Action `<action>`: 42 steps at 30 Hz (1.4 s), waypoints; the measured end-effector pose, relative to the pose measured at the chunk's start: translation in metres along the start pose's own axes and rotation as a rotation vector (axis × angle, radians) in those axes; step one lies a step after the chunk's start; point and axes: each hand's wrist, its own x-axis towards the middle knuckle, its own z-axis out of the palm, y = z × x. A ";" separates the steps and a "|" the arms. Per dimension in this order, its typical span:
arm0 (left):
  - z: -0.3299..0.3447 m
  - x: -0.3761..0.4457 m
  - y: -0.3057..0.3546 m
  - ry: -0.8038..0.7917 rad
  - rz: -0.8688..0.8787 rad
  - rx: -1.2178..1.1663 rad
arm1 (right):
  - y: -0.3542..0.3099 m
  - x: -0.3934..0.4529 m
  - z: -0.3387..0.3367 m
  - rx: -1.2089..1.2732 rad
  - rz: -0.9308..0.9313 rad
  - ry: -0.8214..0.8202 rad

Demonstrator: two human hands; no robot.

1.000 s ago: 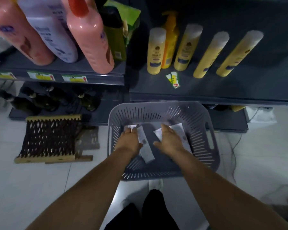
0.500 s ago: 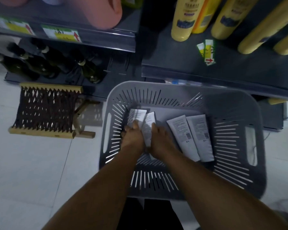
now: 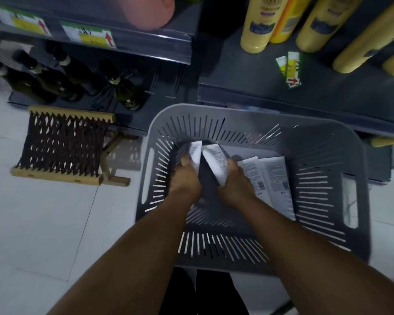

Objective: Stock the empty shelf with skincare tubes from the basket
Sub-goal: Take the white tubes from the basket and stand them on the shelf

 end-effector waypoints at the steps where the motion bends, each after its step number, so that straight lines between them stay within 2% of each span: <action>1: -0.006 -0.008 0.004 -0.004 0.005 -0.054 | -0.002 -0.006 -0.006 0.091 0.014 0.007; 5: -0.032 -0.051 0.023 -0.002 0.125 -0.248 | -0.014 -0.041 -0.034 0.315 0.010 0.028; 13: -0.102 -0.134 0.044 0.046 0.333 -0.567 | -0.043 -0.140 -0.095 0.604 -0.181 0.175; 25: -0.224 -0.243 0.092 0.155 0.759 -0.671 | -0.104 -0.257 -0.202 0.716 -0.399 0.555; 33: -0.309 -0.280 0.149 0.212 0.971 -0.786 | -0.146 -0.293 -0.296 0.767 -0.538 0.745; 37: -0.347 -0.288 0.179 0.265 1.027 -0.785 | -0.167 -0.286 -0.340 0.783 -0.606 0.809; 42: -0.389 -0.270 0.221 0.327 1.006 -0.760 | -0.192 -0.256 -0.392 0.840 -0.665 0.832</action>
